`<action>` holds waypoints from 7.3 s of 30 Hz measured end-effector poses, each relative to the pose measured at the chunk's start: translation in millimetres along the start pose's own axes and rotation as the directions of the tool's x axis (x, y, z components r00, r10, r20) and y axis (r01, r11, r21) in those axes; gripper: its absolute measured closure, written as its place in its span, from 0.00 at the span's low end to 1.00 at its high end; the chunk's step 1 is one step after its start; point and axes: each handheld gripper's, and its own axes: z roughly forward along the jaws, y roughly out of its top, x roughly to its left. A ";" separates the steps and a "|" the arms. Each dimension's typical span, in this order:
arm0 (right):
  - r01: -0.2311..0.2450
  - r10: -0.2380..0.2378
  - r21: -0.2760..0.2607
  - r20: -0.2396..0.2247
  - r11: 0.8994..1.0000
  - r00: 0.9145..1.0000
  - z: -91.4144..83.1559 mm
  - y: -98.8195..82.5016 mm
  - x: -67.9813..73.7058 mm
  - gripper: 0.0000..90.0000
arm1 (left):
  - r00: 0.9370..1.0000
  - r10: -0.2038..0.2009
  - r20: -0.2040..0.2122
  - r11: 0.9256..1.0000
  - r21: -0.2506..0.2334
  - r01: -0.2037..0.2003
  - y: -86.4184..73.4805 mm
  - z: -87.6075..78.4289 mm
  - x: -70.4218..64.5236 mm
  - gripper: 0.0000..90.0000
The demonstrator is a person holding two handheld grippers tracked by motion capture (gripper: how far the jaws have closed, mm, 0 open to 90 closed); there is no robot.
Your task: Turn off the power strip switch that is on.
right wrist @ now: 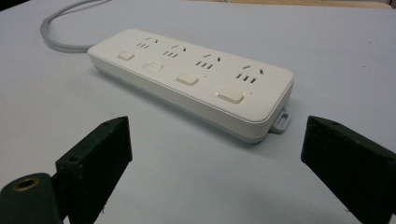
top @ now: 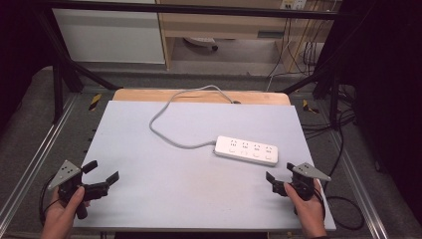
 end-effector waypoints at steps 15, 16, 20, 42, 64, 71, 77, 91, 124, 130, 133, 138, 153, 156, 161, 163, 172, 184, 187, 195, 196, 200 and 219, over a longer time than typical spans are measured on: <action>-0.020 0.020 -0.024 0.000 1.000 1.000 -5.3 6.6 0.7 0.06 | 1.000 -0.002 0.001 1.000 0.004 0.002 -0.9 0.1 1.8 0.06; -0.018 0.018 -0.031 0.000 0.999 1.000 -6.1 8.0 1.3 0.06 | 1.000 0.000 0.002 1.000 0.004 0.000 -0.9 0.2 1.7 0.06; -0.017 0.017 -0.050 -0.004 0.999 1.000 -8.8 13.7 5.1 0.04 | 1.000 0.005 0.005 1.000 0.007 -0.005 -0.9 0.2 1.8 0.06; 0.024 -0.027 -0.113 -0.025 0.993 0.999 -13.3 36.9 14.6 0.05 | 1.000 0.014 0.007 1.000 0.013 -0.014 -1.3 0.8 0.8 0.06; 0.022 -0.028 -0.119 -0.047 0.993 0.999 3.0 59.9 19.5 0.04 | 1.000 0.024 0.008 1.000 0.018 -0.024 -1.6 1.0 0.4 0.06; 0.021 -0.028 -0.130 -0.051 0.991 0.998 8.2 68.8 18.9 0.04 | 1.000 0.026 0.009 0.999 0.020 -0.026 -1.6 1.1 0.8 0.06; 0.024 -0.032 -0.138 -0.051 0.990 0.998 12.6 76.3 18.8 0.05 | 1.000 0.024 0.007 1.000 0.020 -0.025 -1.6 1.2 0.9 0.06; 0.035 -0.044 -0.135 -0.067 0.990 0.997 32.4 86.9 26.7 0.05 | 1.000 0.020 0.008 1.000 0.020 -0.020 -1.9 1.4 1.3 0.06; 0.037 -0.044 -0.091 -0.084 0.995 0.995 66.9 92.6 40.8 0.04 | 1.000 0.024 0.010 1.000 0.018 -0.024 -1.8 1.4 1.8 0.06; 0.036 -0.044 -0.083 -0.097 0.996 0.994 72.8 91.3 44.8 0.04 | 1.000 0.029 0.009 0.999 0.019 -0.029 -1.8 1.4 1.7 0.06; 0.034 -0.042 -0.081 -0.098 0.996 0.994 75.1 90.7 46.6 0.04 | 0.999 0.032 0.009 0.999 0.020 -0.032 -1.8 1.5 1.7 0.06; 0.036 -0.044 -0.074 -0.100 0.997 0.994 78.4 89.9 48.7 0.04 | 0.999 0.032 0.009 0.999 0.020 -0.032 -1.8 1.4 1.7 0.06; 0.033 -0.039 -0.053 -0.112 0.998 0.993 87.4 85.5 54.9 0.05 | 0.999 0.032 0.014 0.999 0.022 -0.032 -1.9 1.7 1.5 0.06; 0.032 -0.037 -0.047 -0.115 0.998 0.993 89.1 84.3 56.4 0.06 | 0.999 0.033 0.015 0.999 0.023 -0.033 -1.9 1.6 1.4 0.06; 0.026 -0.030 -0.043 -0.117 0.999 0.993 90.9 82.2 57.3 0.06 | 0.999 0.033 0.015 0.999 0.023 -0.034 -2.0 1.7 1.4 0.06; 0.024 -0.029 -0.042 -0.116 0.999 0.993 92.2 80.4 57.3 0.06 | 0.999 0.033 0.015 0.999 0.022 -0.034 -2.0 1.8 1.3 0.06; 0.026 -0.029 -0.030 -0.115 0.999 0.993 95.1 78.0 59.9 0.08 | 0.999 0.033 0.015 0.999 0.024 -0.033 -2.0 1.9 1.4 0.06; 0.035 -0.040 -0.045 -0.118 0.998 0.992 96.6 72.6 62.4 0.28 | 0.999 0.033 0.016 0.999 0.027 -0.033 -2.2 2.2 1.4 0.06; 0.037 -0.042 -0.048 -0.114 0.998 0.993 96.6 71.5 63.3 0.33 | 0.999 0.034 0.016 0.999 0.027 -0.034 -2.2 2.2 1.4 0.06; 0.039 -0.044 -0.044 -0.108 0.998 0.993 97.4 69.8 63.8 0.38 | 0.999 0.033 0.018 0.999 0.028 -0.033 -2.2 2.3 1.2 0.06; 0.039 -0.044 -0.043 -0.108 0.998 0.993 97.6 69.5 63.7 0.39 | 0.999 0.034 0.018 0.999 0.028 -0.034 -2.3 2.3 1.2 0.06; 0.047 -0.051 -0.042 -0.107 0.998 0.993 97.7 68.6 63.8 0.43 | 0.999 0.038 0.016 0.999 0.031 -0.038 -2.3 2.5 1.0 0.06; 0.063 -0.065 -0.038 -0.042 0.997 0.997 95.1 61.2 55.3 0.75 | 0.999 0.041 0.016 0.999 0.031 -0.042 -2.3 2.4 0.8 0.06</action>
